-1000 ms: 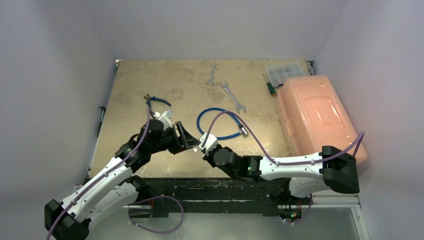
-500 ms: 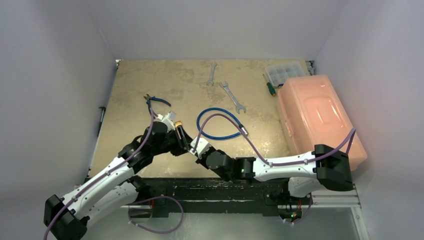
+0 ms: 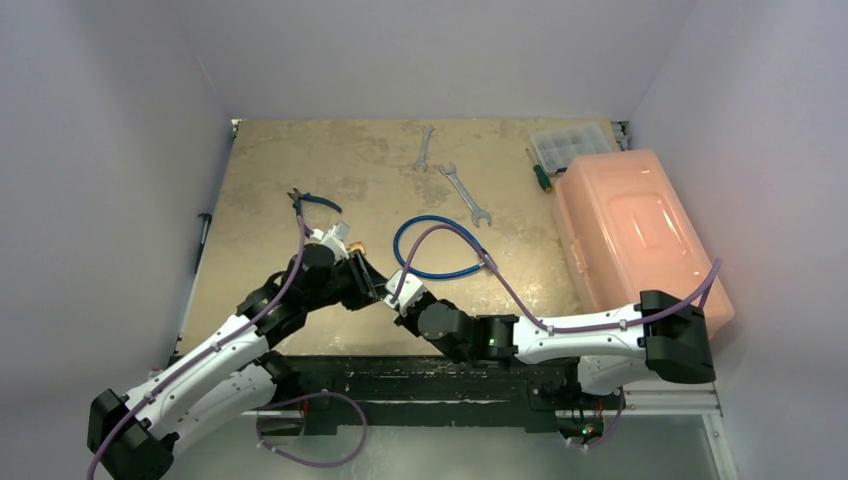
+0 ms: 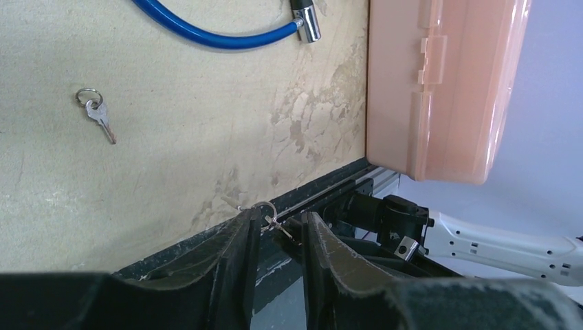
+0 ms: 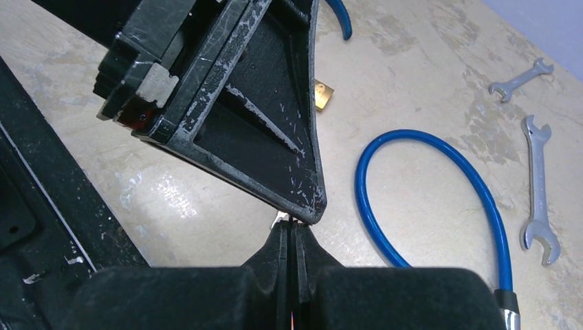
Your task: Unlock with the key
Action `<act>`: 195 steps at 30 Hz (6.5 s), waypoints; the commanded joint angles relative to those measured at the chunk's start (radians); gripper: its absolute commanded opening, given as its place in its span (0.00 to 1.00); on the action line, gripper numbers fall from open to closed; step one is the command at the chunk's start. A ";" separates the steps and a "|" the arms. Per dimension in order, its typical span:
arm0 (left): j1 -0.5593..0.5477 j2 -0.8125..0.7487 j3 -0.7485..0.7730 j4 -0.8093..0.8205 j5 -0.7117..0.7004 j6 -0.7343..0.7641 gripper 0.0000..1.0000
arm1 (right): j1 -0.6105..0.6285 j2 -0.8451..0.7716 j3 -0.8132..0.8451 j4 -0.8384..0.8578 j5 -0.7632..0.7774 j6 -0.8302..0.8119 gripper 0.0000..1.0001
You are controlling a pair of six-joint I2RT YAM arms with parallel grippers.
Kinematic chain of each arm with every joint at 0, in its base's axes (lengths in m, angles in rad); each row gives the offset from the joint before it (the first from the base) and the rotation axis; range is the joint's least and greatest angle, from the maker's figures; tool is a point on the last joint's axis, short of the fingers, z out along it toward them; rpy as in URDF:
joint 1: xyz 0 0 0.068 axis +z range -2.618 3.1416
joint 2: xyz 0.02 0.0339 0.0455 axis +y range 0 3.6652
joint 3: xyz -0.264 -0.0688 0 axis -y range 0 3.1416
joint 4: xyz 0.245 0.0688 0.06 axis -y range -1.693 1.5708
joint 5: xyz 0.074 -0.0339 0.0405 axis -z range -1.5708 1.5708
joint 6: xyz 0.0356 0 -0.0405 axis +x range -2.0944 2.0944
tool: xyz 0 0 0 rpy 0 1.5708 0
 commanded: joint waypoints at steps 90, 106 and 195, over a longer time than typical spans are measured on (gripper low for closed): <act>-0.018 -0.124 -0.049 0.105 0.044 0.121 0.00 | 0.009 -0.137 0.011 0.040 -0.039 0.097 0.19; -0.018 -0.173 0.011 0.092 0.021 0.223 0.00 | -0.040 -0.369 -0.105 -0.044 -0.217 0.219 0.91; -0.018 -0.113 0.264 0.029 0.125 0.395 0.71 | -0.342 -0.501 -0.176 0.154 -0.648 0.513 0.00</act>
